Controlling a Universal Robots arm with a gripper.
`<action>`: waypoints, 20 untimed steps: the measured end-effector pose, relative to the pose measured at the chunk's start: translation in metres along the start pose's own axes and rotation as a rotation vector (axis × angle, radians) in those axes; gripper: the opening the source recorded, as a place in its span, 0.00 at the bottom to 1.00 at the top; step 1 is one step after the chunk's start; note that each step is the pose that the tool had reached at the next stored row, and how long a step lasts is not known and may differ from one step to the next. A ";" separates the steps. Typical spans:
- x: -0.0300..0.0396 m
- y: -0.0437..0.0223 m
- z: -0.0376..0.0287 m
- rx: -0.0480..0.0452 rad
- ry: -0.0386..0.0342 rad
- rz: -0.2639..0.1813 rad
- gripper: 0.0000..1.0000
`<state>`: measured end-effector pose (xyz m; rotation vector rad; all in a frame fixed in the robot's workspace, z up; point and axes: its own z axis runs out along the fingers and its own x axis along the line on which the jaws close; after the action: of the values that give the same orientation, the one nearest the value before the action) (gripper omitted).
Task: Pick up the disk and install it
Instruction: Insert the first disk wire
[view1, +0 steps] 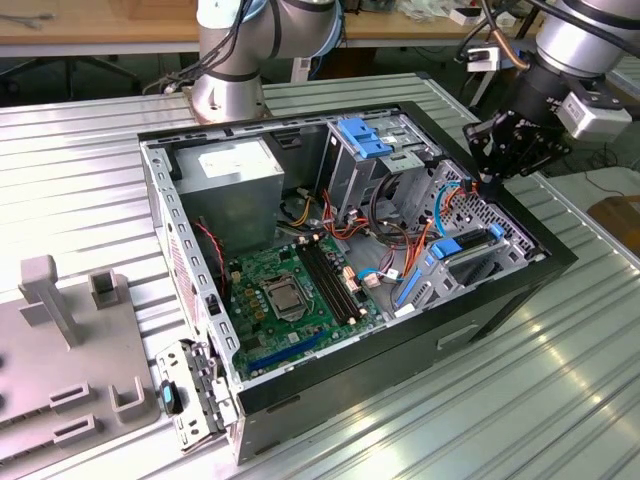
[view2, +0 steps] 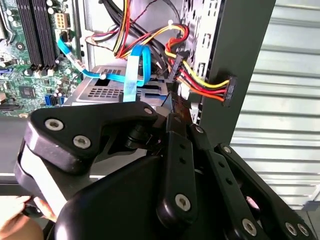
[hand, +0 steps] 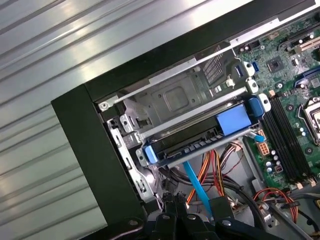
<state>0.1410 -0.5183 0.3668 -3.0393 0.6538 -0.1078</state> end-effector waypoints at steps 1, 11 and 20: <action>-0.0001 -0.0002 0.0000 0.0022 0.0035 -0.007 0.11; -0.0006 -0.0014 0.0000 0.0414 0.0668 -0.115 0.11; -0.0019 -0.0043 0.0000 0.0634 0.0996 -0.204 0.11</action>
<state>0.1410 -0.5136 0.3669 -3.0459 0.3350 -0.2808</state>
